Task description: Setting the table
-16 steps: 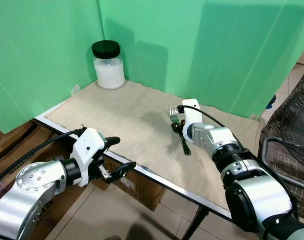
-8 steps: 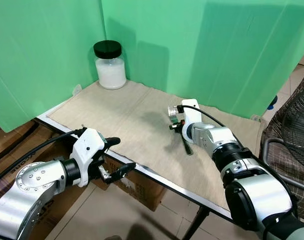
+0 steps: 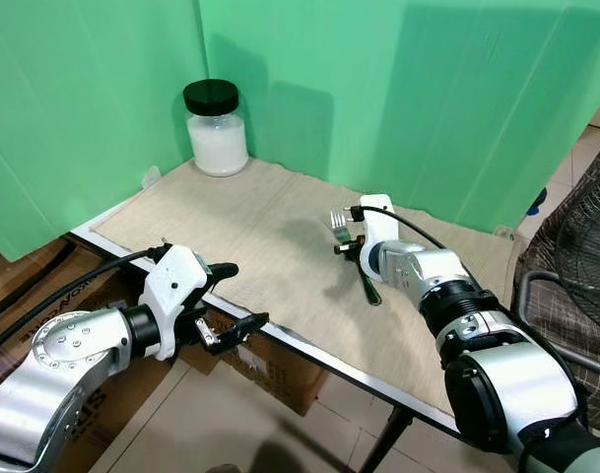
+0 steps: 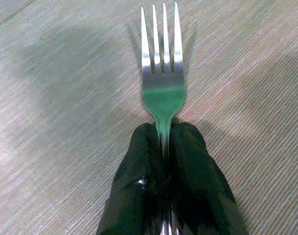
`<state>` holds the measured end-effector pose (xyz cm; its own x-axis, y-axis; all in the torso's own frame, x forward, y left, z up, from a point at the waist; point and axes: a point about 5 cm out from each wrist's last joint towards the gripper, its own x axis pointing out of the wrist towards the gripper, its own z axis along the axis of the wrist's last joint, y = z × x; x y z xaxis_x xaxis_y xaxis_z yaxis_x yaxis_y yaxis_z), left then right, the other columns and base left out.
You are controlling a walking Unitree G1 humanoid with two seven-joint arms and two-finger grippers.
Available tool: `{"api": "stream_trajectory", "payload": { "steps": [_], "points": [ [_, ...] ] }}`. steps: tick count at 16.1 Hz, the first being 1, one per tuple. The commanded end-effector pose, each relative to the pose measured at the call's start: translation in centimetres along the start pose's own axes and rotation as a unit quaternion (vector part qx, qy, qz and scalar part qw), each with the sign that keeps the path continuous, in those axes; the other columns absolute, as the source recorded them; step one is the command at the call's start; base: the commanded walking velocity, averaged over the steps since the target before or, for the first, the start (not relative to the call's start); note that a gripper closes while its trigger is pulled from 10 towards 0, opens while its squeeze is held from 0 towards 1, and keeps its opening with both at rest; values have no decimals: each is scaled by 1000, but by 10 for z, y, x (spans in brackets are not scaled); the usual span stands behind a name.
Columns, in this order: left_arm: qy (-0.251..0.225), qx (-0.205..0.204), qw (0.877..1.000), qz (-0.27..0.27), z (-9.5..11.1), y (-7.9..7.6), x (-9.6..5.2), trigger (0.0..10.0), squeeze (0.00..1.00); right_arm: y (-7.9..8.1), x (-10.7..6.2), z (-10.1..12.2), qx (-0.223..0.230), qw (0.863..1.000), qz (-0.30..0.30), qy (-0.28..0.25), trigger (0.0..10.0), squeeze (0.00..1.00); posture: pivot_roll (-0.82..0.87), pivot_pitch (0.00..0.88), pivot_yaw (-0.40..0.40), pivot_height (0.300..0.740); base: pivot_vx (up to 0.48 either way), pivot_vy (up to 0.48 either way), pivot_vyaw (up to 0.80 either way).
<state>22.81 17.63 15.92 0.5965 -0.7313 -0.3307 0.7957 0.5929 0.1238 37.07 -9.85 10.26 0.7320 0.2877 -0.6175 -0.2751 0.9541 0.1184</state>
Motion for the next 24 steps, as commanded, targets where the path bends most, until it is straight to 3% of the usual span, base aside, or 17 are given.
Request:
{"api": "stream_trajectory", "payload": {
  "steps": [1,2,4,5,7,8,9,10,13,16,18,20,24],
  "points": [
    [-9,6,1000,2,4,2,2,10000,0,-3,-9,21,12,999,12,-39,0,0,69,0,-7,740,0,0,0],
    [-21,4,1000,9,9,3,3,10000,0,-4,-18,31,20,997,24,-66,0,0,69,0,-7,740,0,0,0],
    [-40,3,999,27,16,4,8,10000,0,-5,-55,48,21,987,58,-146,0,0,66,0,-12,740,0,0,0],
    [-52,1,997,49,21,4,14,10000,0,-10,-85,50,28,980,60,-190,0,0,66,0,-12,740,0,0,0],
    [-63,2,994,91,27,7,21,10000,0,-15,-111,44,20,971,41,-233,0,0,55,0,-7,740,0,0,0],
    [-66,37,983,165,33,15,29,10000,0,-15,-134,32,-13,961,21,-274,10000,0,39,0,-1,740,0,0,0],
    [-71,50,977,193,36,17,31,10000,0,-14,-145,26,-2,953,15,-302,10000,0,31,0,2,740,0,0,0],
    [-90,30,970,224,38,17,32,10000,0,-13,-159,17,-15,946,-23,-322,10000,0,19,0,5,740,0,0,0],
    [-112,-7,953,280,38,15,32,10000,0,-10,-179,-7,-36,936,-98,-337,10000,0,12,0,7,740,0,0,-442],
    [-111,1,953,283,35,9,34,10000,0,-13,-182,-20,-27,924,-145,-352,10000,0,8,0,6,740,0,0,-783],
    [-115,7,958,262,37,3,35,10000,0,-18,-180,-27,20,929,-153,-336,10000,0,25,0,-10,740,0,0,-800],
    [-109,20,963,247,36,-1,35,10000,0,-19,-177,-29,21,932,-154,-327,10000,0,30,0,-18,740,0,0,-800],
    [-126,0,958,256,39,2,33,10000,0,-17,-172,-29,15,933,-160,-323,10000,0,38,0,-19,740,0,0,-800]
  ]
}}
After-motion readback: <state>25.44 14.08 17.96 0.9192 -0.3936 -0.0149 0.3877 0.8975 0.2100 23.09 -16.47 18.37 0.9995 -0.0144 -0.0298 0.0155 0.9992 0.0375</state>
